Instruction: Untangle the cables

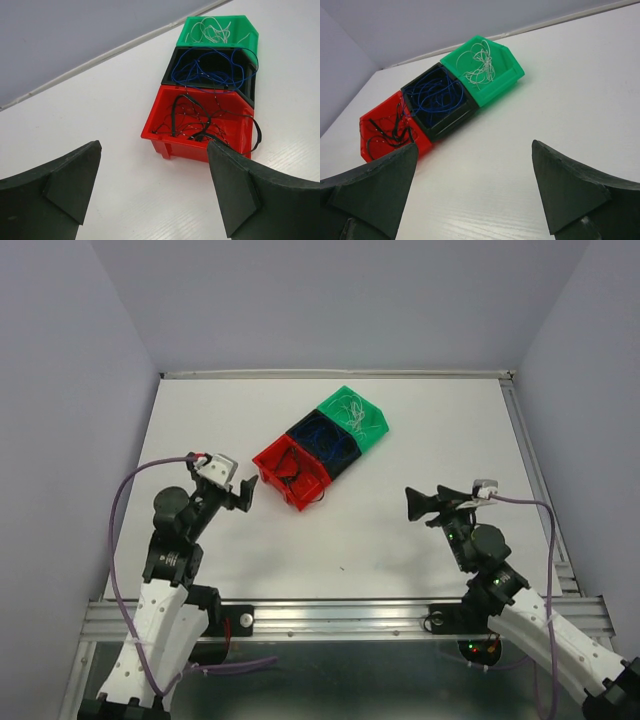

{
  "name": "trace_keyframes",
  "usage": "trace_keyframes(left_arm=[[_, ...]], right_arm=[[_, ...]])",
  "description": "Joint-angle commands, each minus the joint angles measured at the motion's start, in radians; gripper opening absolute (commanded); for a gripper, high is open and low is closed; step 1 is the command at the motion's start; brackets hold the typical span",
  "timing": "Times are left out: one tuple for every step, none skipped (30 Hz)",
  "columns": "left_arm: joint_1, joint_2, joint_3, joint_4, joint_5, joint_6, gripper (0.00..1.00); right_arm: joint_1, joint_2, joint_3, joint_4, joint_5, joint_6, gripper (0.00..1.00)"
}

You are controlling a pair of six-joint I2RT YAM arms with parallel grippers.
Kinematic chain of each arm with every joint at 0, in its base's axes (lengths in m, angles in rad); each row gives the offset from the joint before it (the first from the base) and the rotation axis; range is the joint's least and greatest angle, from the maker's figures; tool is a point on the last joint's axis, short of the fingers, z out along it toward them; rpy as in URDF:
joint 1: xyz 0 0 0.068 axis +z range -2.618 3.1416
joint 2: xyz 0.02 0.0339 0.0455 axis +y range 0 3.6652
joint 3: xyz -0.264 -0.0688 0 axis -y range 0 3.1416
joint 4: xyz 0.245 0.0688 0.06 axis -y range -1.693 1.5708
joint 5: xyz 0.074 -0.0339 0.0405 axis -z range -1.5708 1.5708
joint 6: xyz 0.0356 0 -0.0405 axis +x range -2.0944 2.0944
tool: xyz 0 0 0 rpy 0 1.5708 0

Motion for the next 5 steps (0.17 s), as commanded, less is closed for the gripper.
trace_keyframes(left_arm=[[0.004,-0.025,-0.004,0.099,-0.020,-0.027,0.99],[0.004,-0.028,-0.004,0.099,-0.020,-0.025,0.99],[0.004,-0.030,-0.004,0.099,-0.021,-0.027,0.99],[0.004,-0.033,-0.007,0.099,-0.021,-0.027,0.99],[0.004,-0.035,-0.007,0.099,-0.021,-0.027,0.99]], right_arm=[[0.005,-0.001,-0.017,0.041,0.046,0.023,1.00],[0.006,0.005,-0.014,0.041,0.057,0.024,1.00],[0.005,0.014,-0.012,0.040,0.059,0.024,1.00],[0.006,0.016,-0.012,0.038,0.060,0.023,1.00],[0.005,0.016,-0.011,0.036,0.065,0.024,1.00]])
